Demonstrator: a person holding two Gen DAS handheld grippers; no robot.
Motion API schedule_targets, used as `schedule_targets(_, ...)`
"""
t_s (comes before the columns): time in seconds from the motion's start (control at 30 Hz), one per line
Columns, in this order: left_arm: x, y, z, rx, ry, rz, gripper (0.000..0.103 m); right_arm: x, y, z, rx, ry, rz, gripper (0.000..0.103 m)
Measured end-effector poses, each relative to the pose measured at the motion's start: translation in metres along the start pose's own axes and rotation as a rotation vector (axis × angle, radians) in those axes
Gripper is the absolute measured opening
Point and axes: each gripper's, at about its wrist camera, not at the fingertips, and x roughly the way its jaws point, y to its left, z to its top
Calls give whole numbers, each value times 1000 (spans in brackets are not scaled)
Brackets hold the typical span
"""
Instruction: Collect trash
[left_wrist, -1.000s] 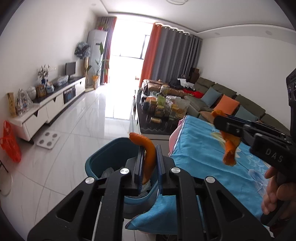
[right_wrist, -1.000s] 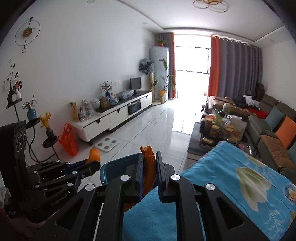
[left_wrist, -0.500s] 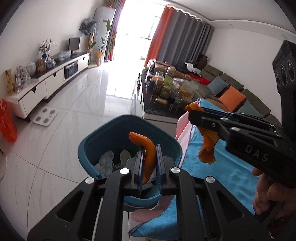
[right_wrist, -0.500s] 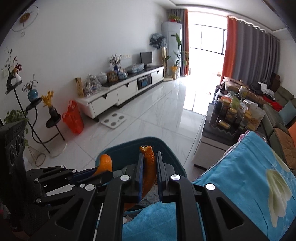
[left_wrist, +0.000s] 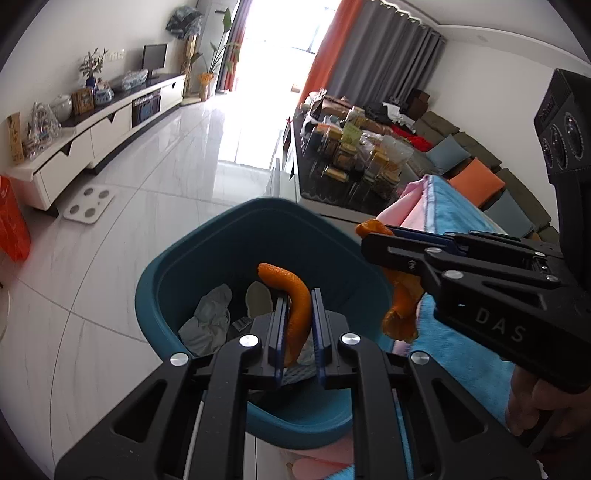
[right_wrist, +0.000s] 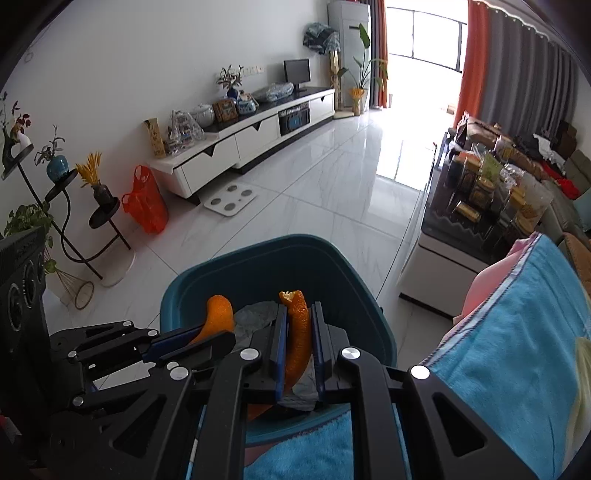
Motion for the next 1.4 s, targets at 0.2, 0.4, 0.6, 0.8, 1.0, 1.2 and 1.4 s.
schedule_targets(0.2, 27, 6, 2, -2, 32, 9, 13, 18, -6, 1, 24, 57, 21, 11)
schedule_targets(0.4, 41, 8, 4, -6, 44, 14, 13, 26, -9, 4, 20, 89, 24, 12)
schedule_targets(0.6, 52, 7, 5, -3, 59, 27, 18, 32, -8, 8, 20, 117, 20, 18)
schedule_targets(0.8, 44, 1, 3, 2, 39, 45, 41, 25, -15, 7, 41, 90, 24, 31)
schedule_targets(1.0, 26, 2, 5, -3, -6, 60, 50, 5, -24, 7, 74, 41, 29, 35)
schedule_targets(1.2, 0, 6, 7, -17, -57, 80, 68, -21, -34, 4, 97, -23, 29, 51)
schedule_targets(1.4, -28, -5, 12, -1, -109, 81, 83, -54, -50, -7, 125, -113, 7, 70)
